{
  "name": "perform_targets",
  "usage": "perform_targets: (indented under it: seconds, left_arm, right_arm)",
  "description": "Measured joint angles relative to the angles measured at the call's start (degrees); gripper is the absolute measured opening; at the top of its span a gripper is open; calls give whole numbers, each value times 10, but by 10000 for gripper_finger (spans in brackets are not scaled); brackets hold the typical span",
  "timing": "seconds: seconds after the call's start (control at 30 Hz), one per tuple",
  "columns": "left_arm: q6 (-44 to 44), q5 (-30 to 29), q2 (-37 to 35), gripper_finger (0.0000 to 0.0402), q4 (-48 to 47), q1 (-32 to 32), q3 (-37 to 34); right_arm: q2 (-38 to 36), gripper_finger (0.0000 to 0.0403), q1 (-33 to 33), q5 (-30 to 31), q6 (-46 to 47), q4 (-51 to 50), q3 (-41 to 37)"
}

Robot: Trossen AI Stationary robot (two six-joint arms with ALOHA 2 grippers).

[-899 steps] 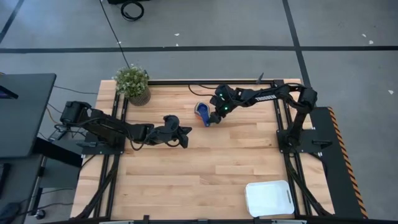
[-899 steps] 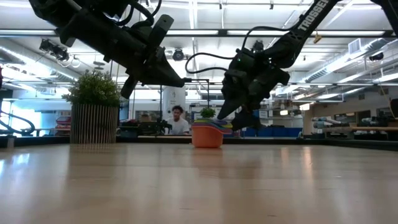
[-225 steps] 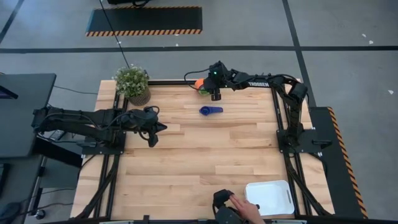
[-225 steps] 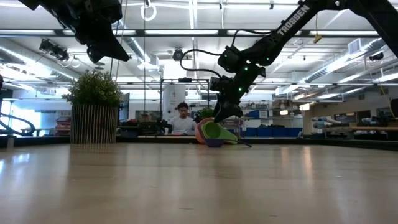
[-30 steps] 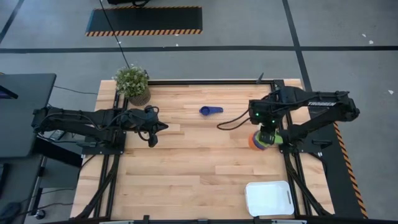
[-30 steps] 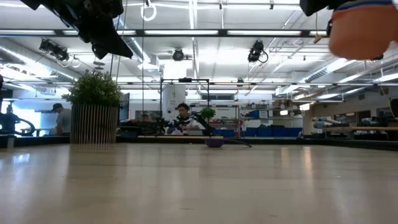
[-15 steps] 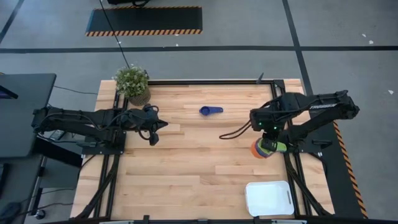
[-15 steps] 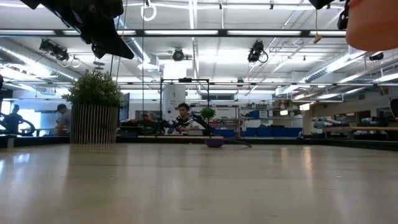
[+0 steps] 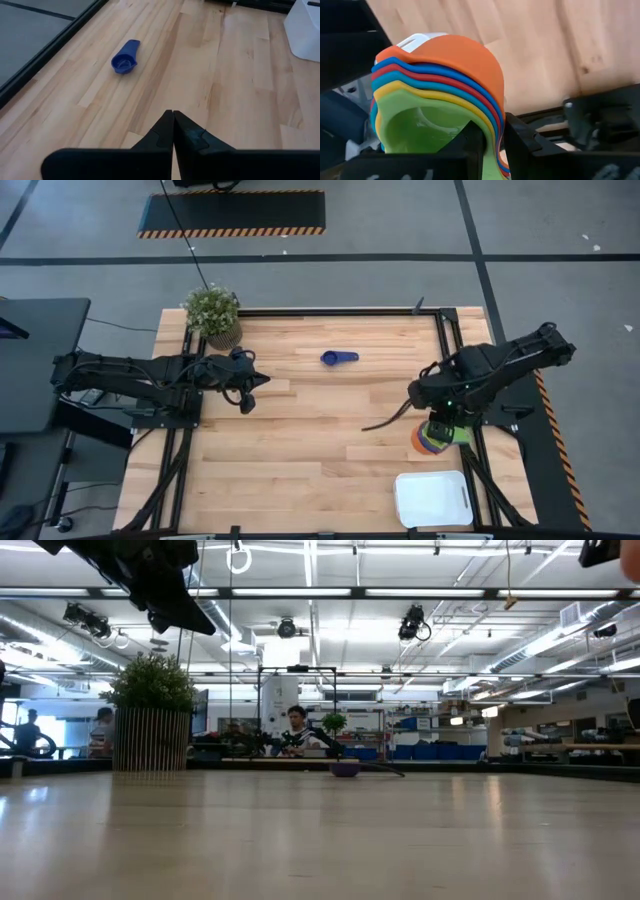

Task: Nest measuring cups in basket
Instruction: Put the stacked measuring cups into the white bin

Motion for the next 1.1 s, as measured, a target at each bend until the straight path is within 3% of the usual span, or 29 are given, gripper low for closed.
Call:
perform_targets:
  seconds: [0.67, 1.1]
  left_arm:
    - [12, -8, 0, 13, 0, 0, 0]
    - [11, -8, 0, 13, 0, 0, 0]
  right_arm:
    - [57, 58, 171, -3, 197, 118, 0]
    - [108, 58, 242, 25, 317, 157, 0]
